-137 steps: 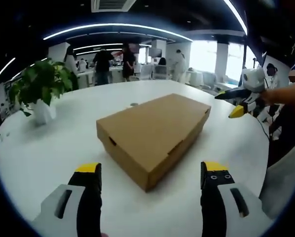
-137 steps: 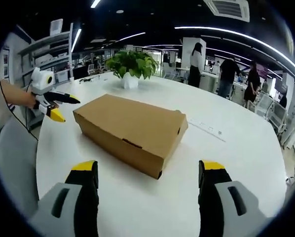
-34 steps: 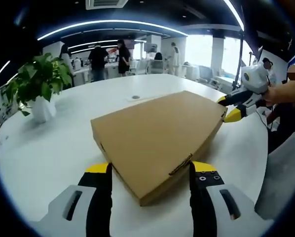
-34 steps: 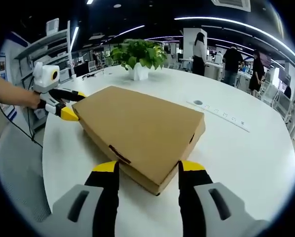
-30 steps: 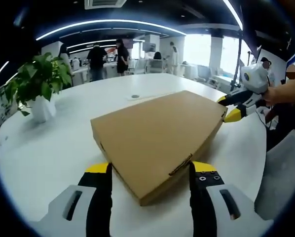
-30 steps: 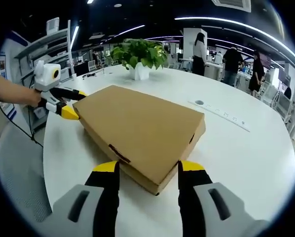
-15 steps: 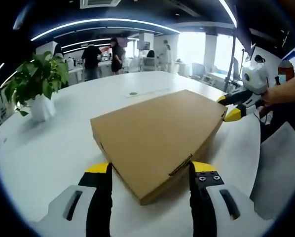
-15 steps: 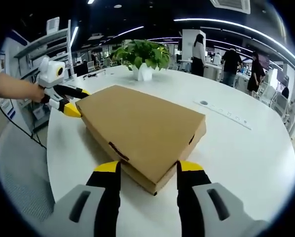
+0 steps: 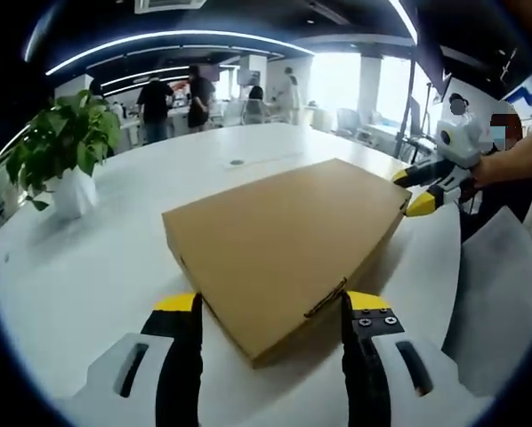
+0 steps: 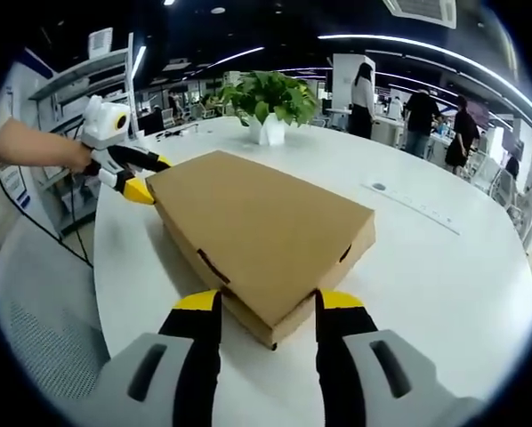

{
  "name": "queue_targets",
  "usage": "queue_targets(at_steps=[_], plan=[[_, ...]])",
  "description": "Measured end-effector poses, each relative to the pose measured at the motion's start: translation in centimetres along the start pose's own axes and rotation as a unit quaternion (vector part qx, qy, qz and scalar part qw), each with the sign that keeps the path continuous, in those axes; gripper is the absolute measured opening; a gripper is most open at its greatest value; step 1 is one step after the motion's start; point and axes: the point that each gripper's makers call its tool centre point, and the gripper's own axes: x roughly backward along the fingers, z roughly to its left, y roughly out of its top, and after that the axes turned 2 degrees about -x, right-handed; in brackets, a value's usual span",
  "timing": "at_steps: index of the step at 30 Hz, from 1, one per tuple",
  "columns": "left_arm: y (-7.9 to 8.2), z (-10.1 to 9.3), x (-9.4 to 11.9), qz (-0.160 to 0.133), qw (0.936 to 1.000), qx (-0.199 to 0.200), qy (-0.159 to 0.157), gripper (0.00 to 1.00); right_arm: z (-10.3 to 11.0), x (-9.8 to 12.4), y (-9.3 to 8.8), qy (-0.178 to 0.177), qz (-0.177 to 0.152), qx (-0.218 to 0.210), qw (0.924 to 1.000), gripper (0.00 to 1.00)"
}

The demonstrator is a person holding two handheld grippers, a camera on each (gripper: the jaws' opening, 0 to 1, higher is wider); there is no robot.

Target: Operate the shoe box by opening the lid, removing the specified soft item, and placing it in the target area until the item is outside and the box remains undamaged.

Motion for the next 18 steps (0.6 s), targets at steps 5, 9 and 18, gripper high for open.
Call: queue_targets(at_steps=[5, 9, 18], plan=[[-0.6, 0.3, 0.9, 0.004, 1.0000, -0.002, -0.003, 0.63, 1.1, -0.1, 0.0, 0.007, 0.001, 0.002, 1.0000, 0.37], [-1.0, 0.5, 1.5, 0.006, 1.0000, -0.002, -0.003, 0.63, 2.0, -0.2, 0.1, 0.008, -0.003, -0.005, 0.9999, 0.37], [-1.8, 0.8, 2.7, 0.007, 1.0000, -0.002, -0.003, 0.63, 3.3, -0.5, 0.2, 0.013, -0.005, -0.006, 0.9999, 0.36]])
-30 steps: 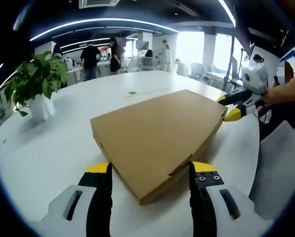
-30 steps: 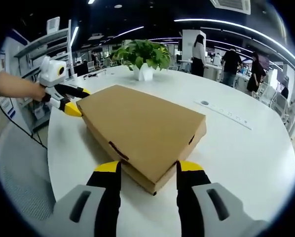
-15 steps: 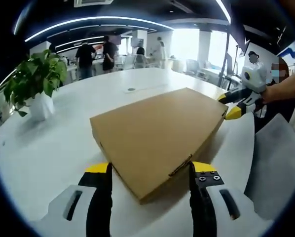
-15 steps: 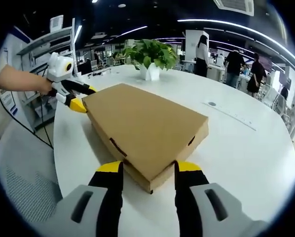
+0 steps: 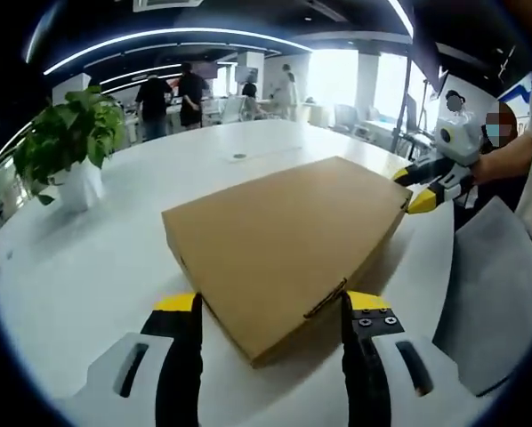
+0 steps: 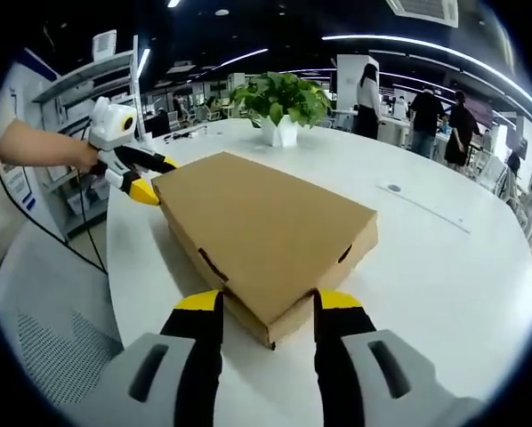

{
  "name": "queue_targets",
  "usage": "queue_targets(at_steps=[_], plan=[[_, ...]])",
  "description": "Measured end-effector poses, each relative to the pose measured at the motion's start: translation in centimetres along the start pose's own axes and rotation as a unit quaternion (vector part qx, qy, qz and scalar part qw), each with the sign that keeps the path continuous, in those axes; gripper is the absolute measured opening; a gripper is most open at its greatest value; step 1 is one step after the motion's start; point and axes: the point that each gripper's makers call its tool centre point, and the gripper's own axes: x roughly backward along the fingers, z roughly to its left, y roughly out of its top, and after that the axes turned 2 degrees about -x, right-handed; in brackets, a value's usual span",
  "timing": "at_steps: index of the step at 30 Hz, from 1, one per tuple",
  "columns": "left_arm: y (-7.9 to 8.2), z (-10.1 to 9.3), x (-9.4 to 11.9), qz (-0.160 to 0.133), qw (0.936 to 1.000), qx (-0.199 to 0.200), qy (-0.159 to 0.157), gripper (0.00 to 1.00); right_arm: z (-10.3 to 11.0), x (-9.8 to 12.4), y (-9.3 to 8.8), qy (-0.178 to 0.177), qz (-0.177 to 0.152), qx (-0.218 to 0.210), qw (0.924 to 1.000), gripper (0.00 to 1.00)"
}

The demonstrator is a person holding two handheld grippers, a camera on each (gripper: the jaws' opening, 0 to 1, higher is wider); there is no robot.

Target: Operate the shoe box by opening the lid, removing the specified soft item, and placing it in the target area until the item is outside and the box remains undamaged.

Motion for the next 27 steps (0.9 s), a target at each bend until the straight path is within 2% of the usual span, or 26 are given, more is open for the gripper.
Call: queue_targets(at_steps=[13, 18, 27], plan=[[-0.8, 0.6, 1.1, -0.004, 1.0000, -0.001, -0.001, 0.64, 1.5, -0.4, 0.1, 0.004, 0.000, 0.010, 0.9999, 0.37], [-0.5, 0.1, 1.2, 0.001, 1.0000, -0.001, 0.002, 0.64, 1.6, -0.4, 0.1, 0.005, 0.001, 0.000, 1.0000, 0.39], [-0.1, -0.5, 1.3, 0.005, 0.9999, 0.014, 0.000, 0.66, 1.6, -0.1, 0.3, 0.007, 0.000, 0.007, 1.0000, 0.38]])
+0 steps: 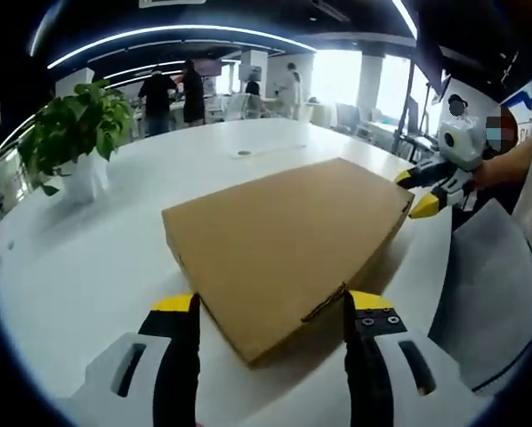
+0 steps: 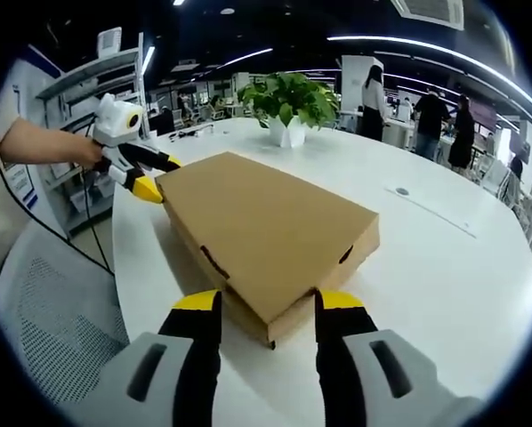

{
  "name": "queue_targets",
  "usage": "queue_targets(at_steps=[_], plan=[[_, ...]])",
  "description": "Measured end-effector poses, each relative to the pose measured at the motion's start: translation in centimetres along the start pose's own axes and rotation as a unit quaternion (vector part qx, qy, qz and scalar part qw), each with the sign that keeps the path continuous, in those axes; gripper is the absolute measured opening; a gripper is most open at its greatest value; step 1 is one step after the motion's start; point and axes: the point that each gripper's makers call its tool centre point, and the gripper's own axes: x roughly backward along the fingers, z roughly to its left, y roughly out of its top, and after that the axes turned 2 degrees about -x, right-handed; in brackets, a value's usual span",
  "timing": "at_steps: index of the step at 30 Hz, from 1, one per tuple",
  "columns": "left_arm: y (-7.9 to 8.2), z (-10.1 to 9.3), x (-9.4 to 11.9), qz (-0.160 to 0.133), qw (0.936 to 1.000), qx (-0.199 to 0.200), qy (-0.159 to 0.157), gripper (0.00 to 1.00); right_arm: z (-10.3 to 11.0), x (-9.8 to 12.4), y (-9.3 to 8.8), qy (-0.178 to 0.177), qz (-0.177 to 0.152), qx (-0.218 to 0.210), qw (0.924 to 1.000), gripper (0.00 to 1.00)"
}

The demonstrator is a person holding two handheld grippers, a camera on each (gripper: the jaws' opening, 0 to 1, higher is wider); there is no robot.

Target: Operate the shoe box by opening the lid, removing the specified soft item, and placing it in the target area until the item is outside and the box remains undamaged.

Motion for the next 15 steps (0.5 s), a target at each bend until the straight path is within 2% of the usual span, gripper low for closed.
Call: queue_targets(at_steps=[3, 8, 15], plan=[[0.0, -0.3, 0.0, 0.006, 1.0000, -0.004, -0.003, 0.69, 0.2, 0.1, 0.2, 0.005, -0.006, -0.019, 0.9998, 0.41], [0.3, -0.7, 0.3, 0.008, 0.9998, 0.005, -0.017, 0.74, 0.2, 0.2, 0.4, 0.004, -0.010, -0.020, 0.9997, 0.41], [0.8, -0.6, 0.8, 0.011, 0.9997, 0.000, -0.022, 0.73, 0.3, 0.7, 1.1, 0.005, -0.019, -0.014, 0.9997, 0.41]])
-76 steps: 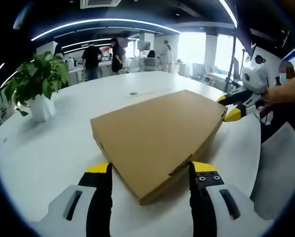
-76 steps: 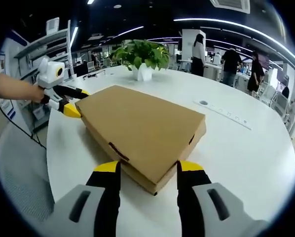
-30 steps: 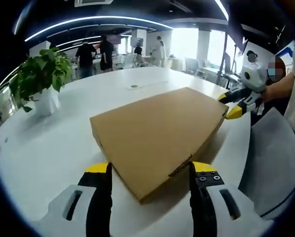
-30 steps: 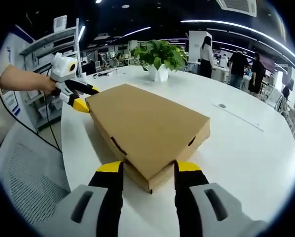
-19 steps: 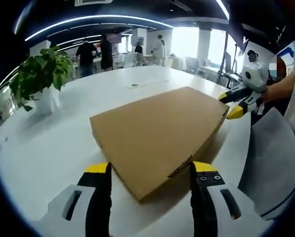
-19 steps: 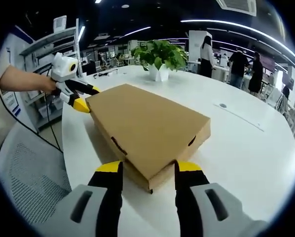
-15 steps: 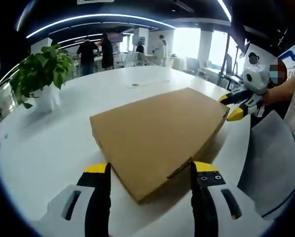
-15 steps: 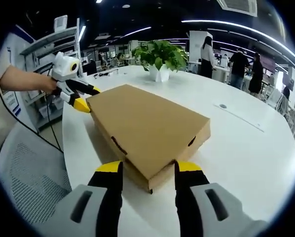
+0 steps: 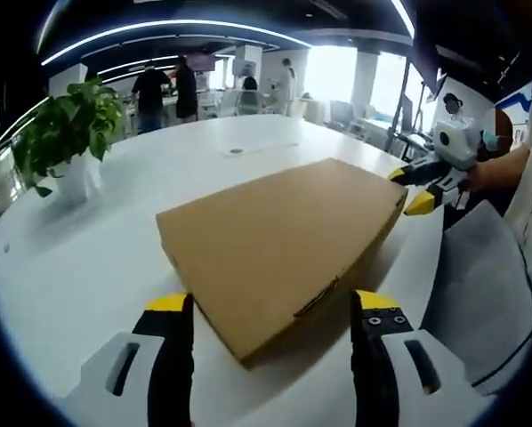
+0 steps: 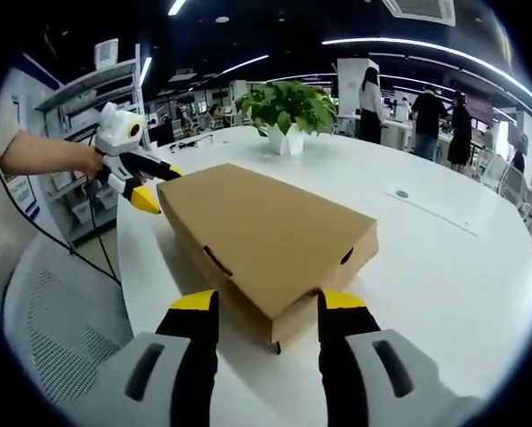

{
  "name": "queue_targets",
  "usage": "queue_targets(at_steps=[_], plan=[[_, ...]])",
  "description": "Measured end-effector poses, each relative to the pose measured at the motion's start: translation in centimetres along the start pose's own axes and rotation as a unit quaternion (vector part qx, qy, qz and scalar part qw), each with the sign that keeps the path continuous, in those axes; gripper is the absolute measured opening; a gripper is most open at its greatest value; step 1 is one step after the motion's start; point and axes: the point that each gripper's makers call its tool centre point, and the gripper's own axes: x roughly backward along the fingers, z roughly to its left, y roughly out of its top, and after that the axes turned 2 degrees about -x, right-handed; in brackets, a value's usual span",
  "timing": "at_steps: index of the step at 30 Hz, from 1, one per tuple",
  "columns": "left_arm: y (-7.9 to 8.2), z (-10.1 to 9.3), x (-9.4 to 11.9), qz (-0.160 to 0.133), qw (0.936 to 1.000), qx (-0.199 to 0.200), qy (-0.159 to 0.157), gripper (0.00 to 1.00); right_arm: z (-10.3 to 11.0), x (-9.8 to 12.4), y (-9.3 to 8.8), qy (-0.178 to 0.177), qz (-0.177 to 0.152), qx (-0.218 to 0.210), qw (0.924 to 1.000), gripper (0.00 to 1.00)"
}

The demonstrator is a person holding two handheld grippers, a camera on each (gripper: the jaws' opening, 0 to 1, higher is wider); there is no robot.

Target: Operate the shoe box by opening the lid, removing the specified soft item, and placing it in the target area until the item is outside and the box remains undamaged.

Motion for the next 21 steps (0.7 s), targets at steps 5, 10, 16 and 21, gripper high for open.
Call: queue_targets(at_steps=[5, 10, 16, 21], plan=[[0.3, -0.3, 0.2, -0.004, 1.0000, 0.001, -0.002, 0.75, 0.2, 0.3, 0.4, 0.002, -0.008, 0.003, 1.0000, 0.43], [1.1, -0.3, 0.8, -0.012, 0.9999, 0.004, -0.003, 0.76, 0.4, 0.7, 1.3, 0.002, -0.017, 0.005, 0.9998, 0.45], [2.0, -0.3, 1.3, -0.019, 0.9998, 0.000, -0.003, 0.77, 0.2, 1.2, 2.5, -0.002, -0.028, 0.012, 0.9996, 0.44], [2.8, -0.2, 1.7, -0.034, 0.9994, 0.009, 0.000, 0.77, 0.2, 1.4, 3.3, -0.004, -0.031, 0.015, 0.9994, 0.46]])
